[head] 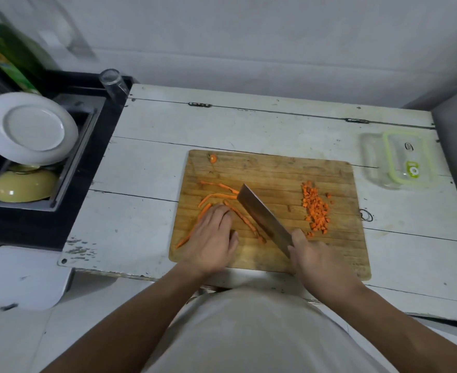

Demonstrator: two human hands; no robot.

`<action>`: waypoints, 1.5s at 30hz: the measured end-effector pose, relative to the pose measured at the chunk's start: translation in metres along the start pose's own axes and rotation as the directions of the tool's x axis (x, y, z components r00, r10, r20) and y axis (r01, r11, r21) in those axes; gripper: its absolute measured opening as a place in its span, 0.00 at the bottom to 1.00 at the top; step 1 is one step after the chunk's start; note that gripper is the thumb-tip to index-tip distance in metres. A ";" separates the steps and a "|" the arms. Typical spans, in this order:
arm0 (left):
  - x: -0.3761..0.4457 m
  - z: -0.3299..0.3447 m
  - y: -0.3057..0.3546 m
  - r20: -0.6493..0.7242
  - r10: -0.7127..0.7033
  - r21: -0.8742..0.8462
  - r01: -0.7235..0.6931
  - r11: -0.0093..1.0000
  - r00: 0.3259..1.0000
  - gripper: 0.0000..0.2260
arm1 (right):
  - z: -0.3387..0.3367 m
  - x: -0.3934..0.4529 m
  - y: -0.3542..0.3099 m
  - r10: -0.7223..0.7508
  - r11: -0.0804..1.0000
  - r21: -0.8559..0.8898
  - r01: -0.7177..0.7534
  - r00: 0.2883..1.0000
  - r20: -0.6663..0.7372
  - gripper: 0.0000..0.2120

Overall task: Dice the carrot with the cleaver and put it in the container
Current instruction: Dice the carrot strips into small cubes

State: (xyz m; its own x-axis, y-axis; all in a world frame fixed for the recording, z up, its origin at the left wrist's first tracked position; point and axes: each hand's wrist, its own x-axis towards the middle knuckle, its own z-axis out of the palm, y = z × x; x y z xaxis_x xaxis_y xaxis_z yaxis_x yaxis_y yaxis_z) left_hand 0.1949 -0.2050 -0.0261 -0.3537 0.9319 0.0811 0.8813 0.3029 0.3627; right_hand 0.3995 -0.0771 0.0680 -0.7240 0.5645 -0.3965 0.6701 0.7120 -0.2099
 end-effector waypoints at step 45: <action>-0.022 0.019 0.012 -0.052 0.096 0.089 -0.091 0.992 0.994 0.27 | 0.000 0.006 -0.026 -0.043 0.999 0.002 0.043 0.999 -0.003 0.05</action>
State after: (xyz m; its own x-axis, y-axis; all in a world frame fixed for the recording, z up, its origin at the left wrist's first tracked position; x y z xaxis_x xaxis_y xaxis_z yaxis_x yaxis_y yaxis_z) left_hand 0.2190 -0.2179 -0.0411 -0.2833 0.9449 0.1641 0.9343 0.2333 0.2696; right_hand 0.3781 -0.0919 0.0713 -0.7523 0.5348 -0.3847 0.6390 0.7345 -0.2287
